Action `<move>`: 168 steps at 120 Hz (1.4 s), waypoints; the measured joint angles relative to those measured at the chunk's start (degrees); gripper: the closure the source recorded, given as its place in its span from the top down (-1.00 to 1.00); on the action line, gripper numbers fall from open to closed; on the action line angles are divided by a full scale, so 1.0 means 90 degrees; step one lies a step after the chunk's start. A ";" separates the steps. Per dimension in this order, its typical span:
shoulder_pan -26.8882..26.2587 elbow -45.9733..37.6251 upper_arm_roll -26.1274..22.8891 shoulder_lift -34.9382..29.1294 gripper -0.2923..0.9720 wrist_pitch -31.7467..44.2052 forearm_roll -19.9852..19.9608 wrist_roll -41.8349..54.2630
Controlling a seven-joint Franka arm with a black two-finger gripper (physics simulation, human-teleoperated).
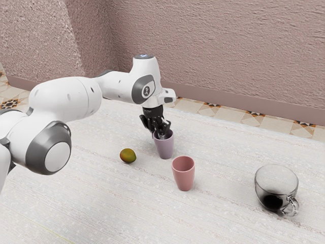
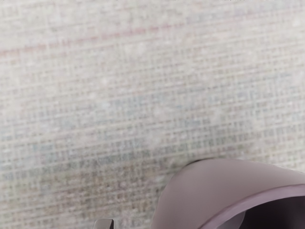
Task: Place the left cup onto the right cup
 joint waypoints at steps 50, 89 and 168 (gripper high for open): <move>-0.0016 -0.0212 0.0000 -0.0262 -0.67 0.0096 0.0001 -0.0119; -0.0378 -0.1774 -0.0047 -0.2253 -0.70 0.0058 0.0028 -0.0189; -0.1140 -0.2542 -0.0283 -0.2775 -0.70 -0.0030 0.0049 -0.0285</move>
